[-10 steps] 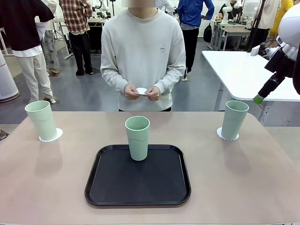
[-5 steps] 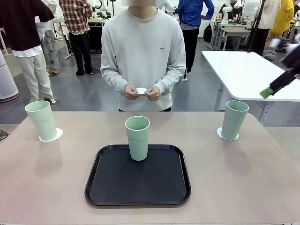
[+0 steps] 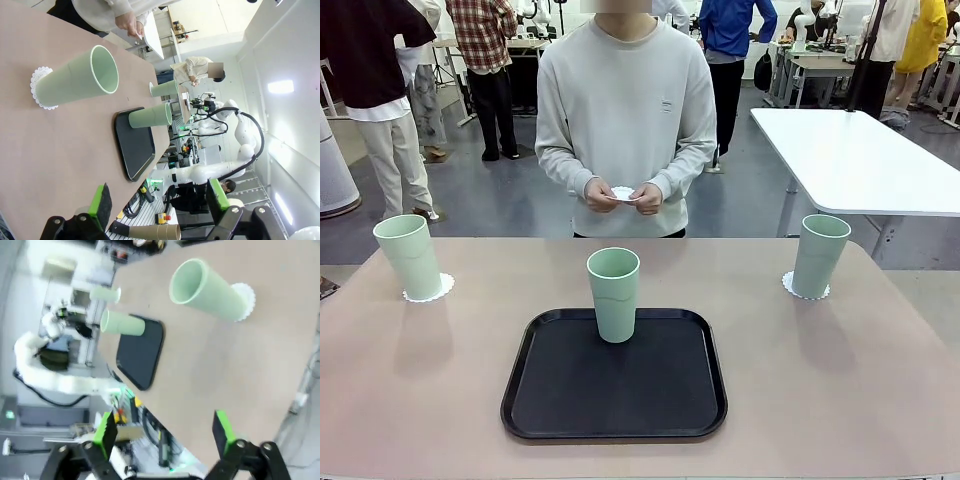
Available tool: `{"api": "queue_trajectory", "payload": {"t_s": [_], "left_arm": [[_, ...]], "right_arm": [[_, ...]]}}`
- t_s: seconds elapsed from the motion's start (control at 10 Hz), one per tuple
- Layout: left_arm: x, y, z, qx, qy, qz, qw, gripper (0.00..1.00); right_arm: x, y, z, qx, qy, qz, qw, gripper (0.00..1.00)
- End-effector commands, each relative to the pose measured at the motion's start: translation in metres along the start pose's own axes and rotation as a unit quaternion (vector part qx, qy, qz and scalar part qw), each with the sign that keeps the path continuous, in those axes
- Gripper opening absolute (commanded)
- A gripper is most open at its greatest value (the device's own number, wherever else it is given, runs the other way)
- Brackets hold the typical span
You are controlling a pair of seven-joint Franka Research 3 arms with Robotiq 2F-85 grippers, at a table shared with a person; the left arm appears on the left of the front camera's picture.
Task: Place coasters on the table and set cups on them.
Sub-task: Take one Reusable plastic cup from the Flat Tray and place it on a coaster set by the human.
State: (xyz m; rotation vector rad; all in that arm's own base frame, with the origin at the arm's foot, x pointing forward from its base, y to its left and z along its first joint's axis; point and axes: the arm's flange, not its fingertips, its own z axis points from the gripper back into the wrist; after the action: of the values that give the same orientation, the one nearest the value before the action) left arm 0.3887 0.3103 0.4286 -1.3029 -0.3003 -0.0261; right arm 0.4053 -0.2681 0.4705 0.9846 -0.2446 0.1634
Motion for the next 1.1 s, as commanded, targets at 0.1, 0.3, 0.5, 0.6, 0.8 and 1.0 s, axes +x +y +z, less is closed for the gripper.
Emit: {"api": "queue_trajectory", "payload": {"t_s": [0.1, 0.3, 0.5, 0.6, 0.8, 1.0], "left_arm": [[0.002, -0.003, 0.0, -0.001, -0.007, 0.003, 1.0, 1.0], [0.002, -0.003, 0.0, -0.001, -0.007, 0.003, 1.0, 1.0], [0.002, -0.003, 0.0, -0.001, -0.007, 0.003, 1.0, 1.0], [0.002, -0.003, 0.0, -0.001, -0.007, 0.003, 1.0, 1.0], [0.002, -0.003, 0.0, -0.001, -0.007, 0.003, 1.0, 1.0], [0.002, -0.003, 0.0, -0.001, -0.007, 0.003, 1.0, 1.0]], "right_arm": [[-0.018, -0.018, -0.017, 0.029, -0.047, -0.059, 0.997, 1.0], [-0.039, -0.029, -0.018, 0.04, -0.076, -0.072, 0.994, 1.0], [-0.034, -0.037, -0.012, 0.037, -0.044, -0.068, 0.996, 1.0], [-0.034, -0.037, -0.012, 0.037, -0.044, -0.068, 0.996, 1.0], [-0.034, -0.037, -0.012, 0.037, -0.044, -0.068, 0.996, 1.0], [-0.034, -0.037, -0.012, 0.037, -0.044, -0.068, 0.996, 1.0]]}}
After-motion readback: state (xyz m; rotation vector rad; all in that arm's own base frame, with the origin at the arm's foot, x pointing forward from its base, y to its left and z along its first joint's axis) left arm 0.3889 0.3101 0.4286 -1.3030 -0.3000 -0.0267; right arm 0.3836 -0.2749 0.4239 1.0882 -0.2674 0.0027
